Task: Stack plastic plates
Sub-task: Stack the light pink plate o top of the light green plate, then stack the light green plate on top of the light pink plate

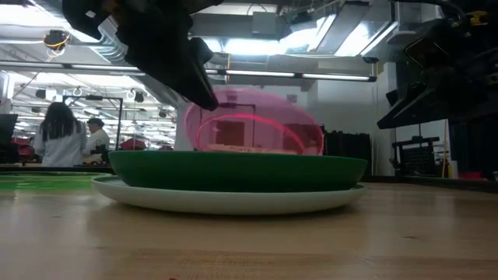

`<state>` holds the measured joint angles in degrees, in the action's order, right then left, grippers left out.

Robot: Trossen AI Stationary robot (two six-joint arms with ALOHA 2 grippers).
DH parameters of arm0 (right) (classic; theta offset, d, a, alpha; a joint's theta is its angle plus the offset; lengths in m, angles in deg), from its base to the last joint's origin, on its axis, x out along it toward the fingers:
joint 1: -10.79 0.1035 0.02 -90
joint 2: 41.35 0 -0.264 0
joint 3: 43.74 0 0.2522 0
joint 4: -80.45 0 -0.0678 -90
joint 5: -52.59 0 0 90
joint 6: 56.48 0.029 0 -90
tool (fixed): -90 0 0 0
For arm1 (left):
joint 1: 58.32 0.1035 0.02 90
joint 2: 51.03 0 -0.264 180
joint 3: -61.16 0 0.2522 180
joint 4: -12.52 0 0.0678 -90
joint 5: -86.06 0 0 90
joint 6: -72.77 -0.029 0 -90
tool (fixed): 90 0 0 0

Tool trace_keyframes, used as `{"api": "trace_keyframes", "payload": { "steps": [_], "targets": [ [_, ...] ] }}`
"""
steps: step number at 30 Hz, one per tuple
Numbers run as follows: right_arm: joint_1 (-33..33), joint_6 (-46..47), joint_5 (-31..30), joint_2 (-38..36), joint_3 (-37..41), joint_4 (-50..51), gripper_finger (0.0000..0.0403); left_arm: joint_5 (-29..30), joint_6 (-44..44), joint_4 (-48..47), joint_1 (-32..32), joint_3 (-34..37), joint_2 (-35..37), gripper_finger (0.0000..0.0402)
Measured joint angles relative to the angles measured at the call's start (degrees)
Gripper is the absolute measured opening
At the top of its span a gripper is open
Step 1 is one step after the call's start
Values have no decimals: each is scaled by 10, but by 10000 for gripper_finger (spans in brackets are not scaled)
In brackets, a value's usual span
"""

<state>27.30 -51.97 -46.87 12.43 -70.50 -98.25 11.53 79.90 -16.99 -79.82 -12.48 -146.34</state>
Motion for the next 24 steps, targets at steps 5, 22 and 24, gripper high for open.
{"api": "trace_keyframes", "payload": {
  "steps": [5, 22, 24],
  "targets": [
    [0, 0, 0, 0, 0, 0, 140, -2, 5, 0, 0, 0, 0, 109],
    [0, 2, 0, 0, 0, -8, 140, -28, 94, -127, -6, -48, 67, 122],
    [0, 2, 0, 0, 0, -9, 140, -28, 132, -164, -6, -49, 76, 122]
  ]
}}
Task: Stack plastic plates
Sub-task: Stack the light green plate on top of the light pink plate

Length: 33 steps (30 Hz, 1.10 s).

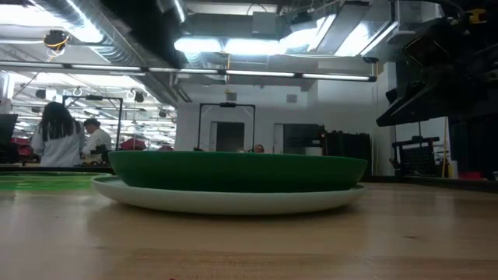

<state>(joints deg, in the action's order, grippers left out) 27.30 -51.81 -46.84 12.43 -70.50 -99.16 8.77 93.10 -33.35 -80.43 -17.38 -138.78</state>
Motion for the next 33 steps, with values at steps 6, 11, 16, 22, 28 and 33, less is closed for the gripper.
{"api": "trace_keyframes", "payload": {
  "steps": [6, 11, 16, 22, 28, 33],
  "targets": [
    [0, 0, 0, 0, 0, 0, 140, -2, 142, -148, -8, 2, -5, 122],
    [0, 0, 0, 0, 0, 1, 140, 0, 217, -224, -22, 22, -7, 122],
    [0, 0, 0, 0, 0, 0, 140, -4, 246, -237, -45, 64, -7, 122],
    [0, 0, 0, 0, 0, 0, 140, -17, 266, -237, -77, 125, -7, 121],
    [0, 0, -1, 0, 0, 0, 140, -18, 296, -216, -93, 165, -7, 121],
    [0, 0, -1, 0, 0, -1, 140, -11, 297, -211, -95, 188, -7, 121]
  ]
}}
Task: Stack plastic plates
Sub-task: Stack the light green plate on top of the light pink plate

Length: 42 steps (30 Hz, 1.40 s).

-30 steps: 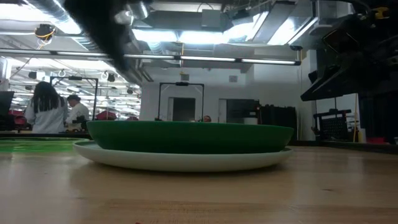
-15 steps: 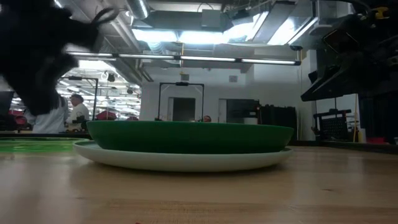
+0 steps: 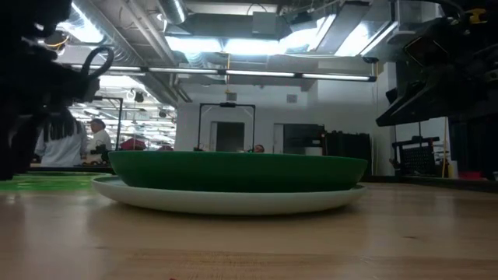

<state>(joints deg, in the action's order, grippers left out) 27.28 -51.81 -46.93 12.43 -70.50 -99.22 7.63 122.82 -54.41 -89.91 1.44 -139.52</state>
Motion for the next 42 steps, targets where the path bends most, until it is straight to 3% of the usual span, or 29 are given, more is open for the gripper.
{"api": "trace_keyframes", "payload": {
  "steps": [14, 32, 42],
  "targets": [
    [0, 0, 0, 0, 0, 0, 140, 12, 5, 7, 0, 39, 0, 118],
    [0, 10, 0, 0, 0, -1, 140, 47, -6, 13, 1, 39, 0, 7],
    [0, 11, -5, 0, 0, -1, 140, 101, -10, 13, 1, 36, 3, 2]
  ]
}}
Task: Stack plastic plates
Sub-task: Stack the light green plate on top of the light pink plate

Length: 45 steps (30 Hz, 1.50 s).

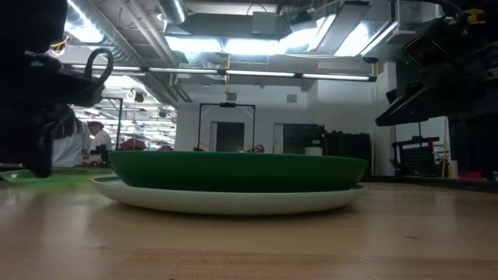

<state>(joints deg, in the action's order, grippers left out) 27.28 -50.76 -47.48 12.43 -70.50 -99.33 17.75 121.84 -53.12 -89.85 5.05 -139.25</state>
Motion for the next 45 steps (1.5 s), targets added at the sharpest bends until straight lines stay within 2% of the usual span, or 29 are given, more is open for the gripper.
{"api": "trace_keyframes", "payload": {
  "steps": [7, 18, 26, 30, 35, 45],
  "targets": [
    [0, 2, 0, 0, 0, 0, 140, 88, -3, -15, 0, -45, 0, 3],
    [0, 2, 0, 0, 0, 0, 140, 166, -138, 20, 0, -150, 0, 3],
    [0, 2, 0, 0, 0, 0, 140, 155, -307, 202, 4, -159, -1, 6],
    [0, 1, 0, 0, 0, 0, 140, 111, -358, 287, 18, -159, -3, 7],
    [0, 1, 0, 0, 0, 0, 140, 58, -362, 346, 37, -159, -3, 8],
    [0, 0, 0, 0, 0, 1, 140, 38, -379, 403, 40, -158, -46, 8]
  ]
}}
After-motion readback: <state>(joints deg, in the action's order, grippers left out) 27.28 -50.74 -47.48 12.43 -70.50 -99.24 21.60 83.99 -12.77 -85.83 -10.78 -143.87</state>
